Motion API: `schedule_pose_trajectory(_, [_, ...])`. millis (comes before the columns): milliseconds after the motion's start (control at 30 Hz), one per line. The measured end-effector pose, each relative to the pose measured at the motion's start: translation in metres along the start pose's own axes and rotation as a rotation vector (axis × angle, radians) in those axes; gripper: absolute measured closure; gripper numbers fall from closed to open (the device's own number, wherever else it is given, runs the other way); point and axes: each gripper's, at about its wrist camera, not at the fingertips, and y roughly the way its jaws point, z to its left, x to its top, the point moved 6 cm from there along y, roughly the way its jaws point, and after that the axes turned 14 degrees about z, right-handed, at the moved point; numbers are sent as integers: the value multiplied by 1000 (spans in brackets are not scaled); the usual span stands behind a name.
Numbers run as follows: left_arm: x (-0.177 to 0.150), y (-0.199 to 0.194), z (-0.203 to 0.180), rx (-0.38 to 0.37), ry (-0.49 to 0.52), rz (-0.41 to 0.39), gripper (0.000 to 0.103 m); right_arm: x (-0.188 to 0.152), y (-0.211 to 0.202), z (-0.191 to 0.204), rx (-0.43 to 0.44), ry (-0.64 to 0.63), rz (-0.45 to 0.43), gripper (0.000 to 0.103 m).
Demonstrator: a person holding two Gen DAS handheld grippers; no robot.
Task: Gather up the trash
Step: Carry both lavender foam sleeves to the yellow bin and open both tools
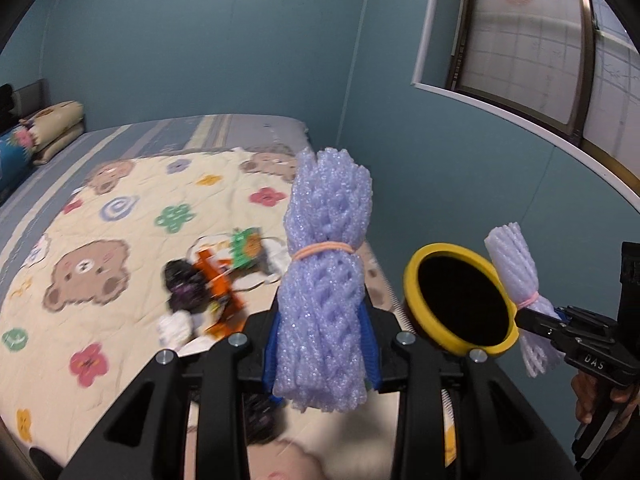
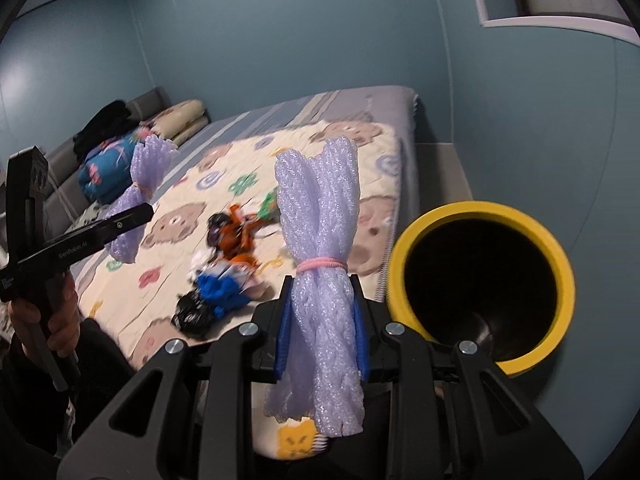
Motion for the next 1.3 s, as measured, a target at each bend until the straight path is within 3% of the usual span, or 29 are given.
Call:
schedule_pose_trajectory(500, [64,82,-116,-120,113,33,71,31,-5,-99,-94,153,-84,78])
schedule_pose_trajectory(733, [67,130,-159,-158,156,90,71,30,12,-140,-119,211,-68,78])
schedule_pose_trajectory(1100, [64,184,-191,-227,154,169,70,25,44,-191,-168,323,-36,78])
schedule_pose_trajectory(1200, [64,190,-195,-232,146,179,63,23,51,-196,-166,352,-25,77])
schedule_pose_trajectory(1300, [63,191,-196,-238,129,173,45,15,47,-206,-184,366,-24,75])
